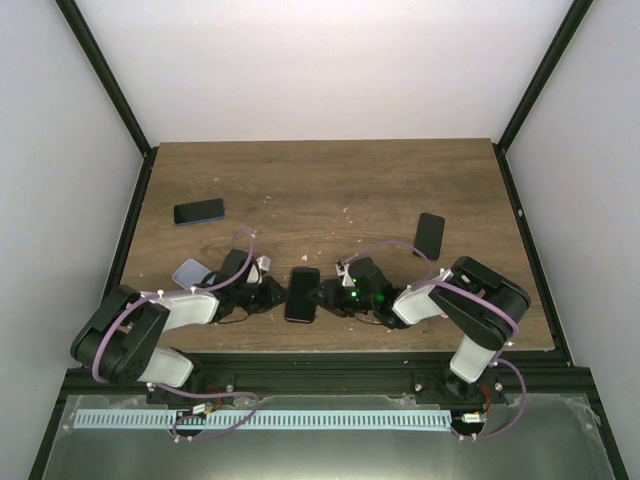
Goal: Put the phone into the phone case
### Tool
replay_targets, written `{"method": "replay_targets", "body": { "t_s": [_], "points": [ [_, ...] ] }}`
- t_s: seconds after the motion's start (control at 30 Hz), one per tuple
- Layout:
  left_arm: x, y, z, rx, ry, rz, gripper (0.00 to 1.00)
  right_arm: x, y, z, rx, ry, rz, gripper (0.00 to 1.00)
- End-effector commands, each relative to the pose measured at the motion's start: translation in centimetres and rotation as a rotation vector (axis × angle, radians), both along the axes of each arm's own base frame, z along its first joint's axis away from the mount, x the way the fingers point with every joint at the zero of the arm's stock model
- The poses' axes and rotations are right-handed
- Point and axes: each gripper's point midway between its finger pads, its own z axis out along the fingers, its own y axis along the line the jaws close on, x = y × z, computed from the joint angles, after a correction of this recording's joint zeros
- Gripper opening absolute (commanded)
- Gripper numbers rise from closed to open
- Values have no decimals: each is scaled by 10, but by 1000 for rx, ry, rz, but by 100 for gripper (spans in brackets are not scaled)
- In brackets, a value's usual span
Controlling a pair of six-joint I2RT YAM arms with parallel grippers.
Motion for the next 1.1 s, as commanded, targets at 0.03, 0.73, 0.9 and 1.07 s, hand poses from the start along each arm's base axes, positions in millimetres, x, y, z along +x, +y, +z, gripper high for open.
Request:
{"method": "replay_targets", "body": {
  "t_s": [0.03,0.73,0.9,1.07],
  "points": [
    [-30,-11,-2,-94,98,-65,18,-1,31,68,257,-120,98,47],
    [-45,-16,16,-218,123,-70,25,-17,37,90,387,-190,177,48],
    [-50,-14,14,-228,118,-73,25,-19,43,89,398,-185,229,49],
    [-53,-13,13,-233,116,-81,24,-23,46,89,423,-176,289,49]
  ]
}}
